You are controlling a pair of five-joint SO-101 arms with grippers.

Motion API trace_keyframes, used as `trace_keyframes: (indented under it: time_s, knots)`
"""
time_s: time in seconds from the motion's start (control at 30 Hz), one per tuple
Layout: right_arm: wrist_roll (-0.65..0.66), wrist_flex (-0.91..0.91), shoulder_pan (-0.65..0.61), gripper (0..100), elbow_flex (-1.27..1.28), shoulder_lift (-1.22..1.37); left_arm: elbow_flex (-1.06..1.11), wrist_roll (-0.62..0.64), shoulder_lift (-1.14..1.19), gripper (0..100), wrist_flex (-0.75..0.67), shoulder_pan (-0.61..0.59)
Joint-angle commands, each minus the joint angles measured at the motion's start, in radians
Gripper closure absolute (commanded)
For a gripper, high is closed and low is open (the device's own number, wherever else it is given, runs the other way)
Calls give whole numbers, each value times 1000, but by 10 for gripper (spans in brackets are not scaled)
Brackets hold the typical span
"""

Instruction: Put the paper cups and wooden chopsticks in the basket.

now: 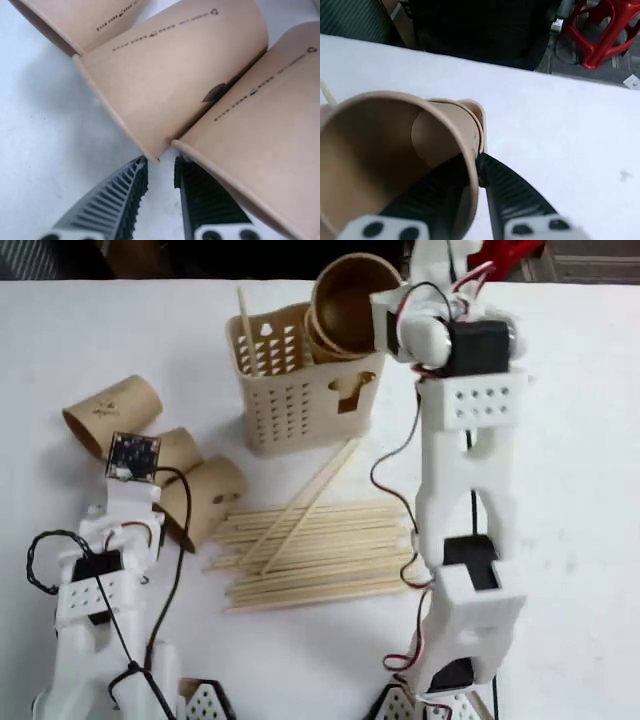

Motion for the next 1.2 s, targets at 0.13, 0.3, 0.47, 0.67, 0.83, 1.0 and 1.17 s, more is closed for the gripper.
trace_keyframes:
  time_s: [0.13,0.3,0.47,0.67,0.83,1.0,1.17]
  knots:
    - [2,5,-21,957,-52,136,-3,-11,-31,891,-26,19]
    - [0,-36,-21,733,-54,133,28,-11,-36,891,-60,50]
    - [2,-153,-21,541,-101,133,34,-11,-36,891,-74,50]
    - [2,-243,-36,574,-94,140,34,-11,-36,891,-74,50]
    - [2,-248,-33,632,-104,217,34,-11,-36,891,-74,48]
    - [2,-246,-12,705,-104,306,34,-11,-36,891,-74,48]
    - [3,-248,18,830,-104,380,34,-11,-36,891,-74,48]
